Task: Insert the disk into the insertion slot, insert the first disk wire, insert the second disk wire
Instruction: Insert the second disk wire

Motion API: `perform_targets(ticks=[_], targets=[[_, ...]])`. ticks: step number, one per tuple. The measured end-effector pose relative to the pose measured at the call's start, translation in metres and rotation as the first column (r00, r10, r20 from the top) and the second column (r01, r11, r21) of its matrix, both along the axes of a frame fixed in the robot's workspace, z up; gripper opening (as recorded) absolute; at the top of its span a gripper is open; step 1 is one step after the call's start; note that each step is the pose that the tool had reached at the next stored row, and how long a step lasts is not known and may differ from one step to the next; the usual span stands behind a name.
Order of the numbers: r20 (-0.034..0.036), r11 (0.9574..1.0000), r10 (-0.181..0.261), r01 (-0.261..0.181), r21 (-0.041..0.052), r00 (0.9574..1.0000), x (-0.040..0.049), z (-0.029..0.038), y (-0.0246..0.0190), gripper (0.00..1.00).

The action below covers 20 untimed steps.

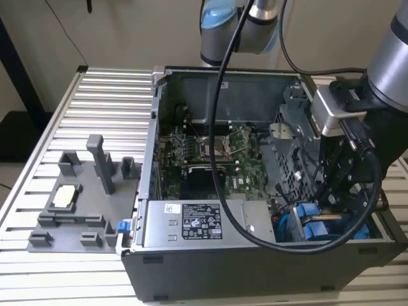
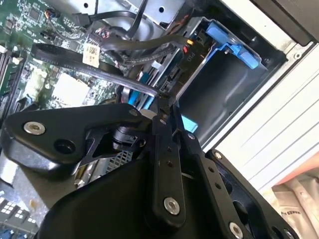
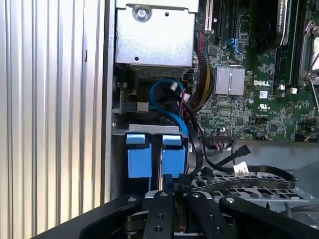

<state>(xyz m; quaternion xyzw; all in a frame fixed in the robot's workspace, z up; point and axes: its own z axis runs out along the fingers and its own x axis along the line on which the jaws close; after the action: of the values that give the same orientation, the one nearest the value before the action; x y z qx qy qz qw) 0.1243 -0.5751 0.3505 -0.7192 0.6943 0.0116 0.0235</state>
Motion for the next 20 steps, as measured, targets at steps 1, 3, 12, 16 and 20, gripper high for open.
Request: perform_targets(ticks=[1,3,12,16,20], targets=[[-0.0004,1.0000,-0.001,0.001,-0.0001,1.0000,0.0017,-0.0001,-0.0001,0.16],[-0.0049,1.0000,-0.001,0.001,-0.0001,1.0000,0.0072,-0.0004,0.0000,0.16],[-0.0136,0.9996,-0.023,0.023,0.0184,0.9997,0.0129,-0.0033,0.0001,0.16],[-0.0137,0.9993,-0.032,0.032,0.0208,0.9994,0.0137,-0.0037,0.0001,0.16],[-0.0137,0.9992,-0.033,0.033,0.0216,0.9994,0.0146,-0.0039,0.0001,0.16]])
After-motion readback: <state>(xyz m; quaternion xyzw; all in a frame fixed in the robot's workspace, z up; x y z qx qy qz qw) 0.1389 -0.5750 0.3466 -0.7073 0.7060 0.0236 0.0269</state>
